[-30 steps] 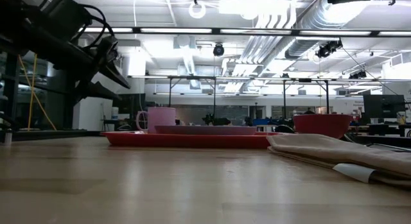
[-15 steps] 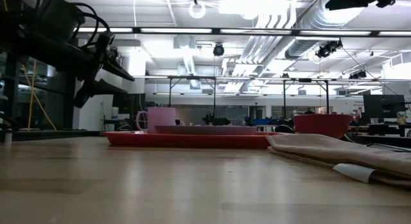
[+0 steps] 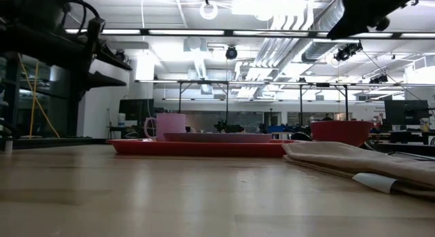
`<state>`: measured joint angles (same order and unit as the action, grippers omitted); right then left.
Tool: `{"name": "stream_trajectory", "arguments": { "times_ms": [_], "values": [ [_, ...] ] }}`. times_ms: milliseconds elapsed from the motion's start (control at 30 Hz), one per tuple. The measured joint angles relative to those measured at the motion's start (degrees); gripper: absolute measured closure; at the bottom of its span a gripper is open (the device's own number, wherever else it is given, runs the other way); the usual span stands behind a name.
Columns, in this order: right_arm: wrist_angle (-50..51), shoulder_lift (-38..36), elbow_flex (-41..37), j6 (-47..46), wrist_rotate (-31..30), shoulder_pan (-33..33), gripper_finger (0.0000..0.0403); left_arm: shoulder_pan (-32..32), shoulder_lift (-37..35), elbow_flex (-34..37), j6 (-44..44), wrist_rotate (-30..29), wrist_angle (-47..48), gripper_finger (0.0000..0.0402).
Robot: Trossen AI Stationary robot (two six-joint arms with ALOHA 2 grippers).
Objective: Set up tray
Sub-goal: Put the red bowl on the light blue plate on the tray
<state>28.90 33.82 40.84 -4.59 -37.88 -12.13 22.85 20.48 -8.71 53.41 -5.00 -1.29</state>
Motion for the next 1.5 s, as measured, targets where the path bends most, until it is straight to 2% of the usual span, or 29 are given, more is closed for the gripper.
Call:
{"name": "stream_trajectory", "arguments": {
  "times_ms": [267, 533, 733, 900, 1200, 1500],
  "values": [
    [0.01, 5.27, 0.0, -0.58, 14.07, -9.87, 0.032, 0.0, -10.43, -0.02, -0.02, -1.6, 8.62, 0.019],
    [0.96, 9.62, 0.0, -0.64, 23.68, -16.26, 0.032, 0.0, -14.28, -0.02, -0.24, -3.28, 14.49, 0.019],
    [3.55, 11.36, -0.02, -2.28, 25.44, -19.15, 0.032, 0.02, -14.46, -0.02, -0.2, -3.36, 14.78, 0.019],
    [5.51, 11.52, -0.02, -3.82, 31.1, -21.37, 0.032, 0.01, -14.46, -0.02, -0.2, -3.3, 14.79, 0.019],
    [6.99, 11.64, -0.02, -4.23, 35.09, -22.55, 0.0319, 0.01, -14.46, -0.02, -0.2, -3.27, 15.24, 0.019],
    [9.36, 16.29, -0.02, -3.23, 38.93, -22.48, 0.0266, 0.02, -14.46, -0.02, -0.2, -3.2, 15.21, 0.019]
  ]
}}
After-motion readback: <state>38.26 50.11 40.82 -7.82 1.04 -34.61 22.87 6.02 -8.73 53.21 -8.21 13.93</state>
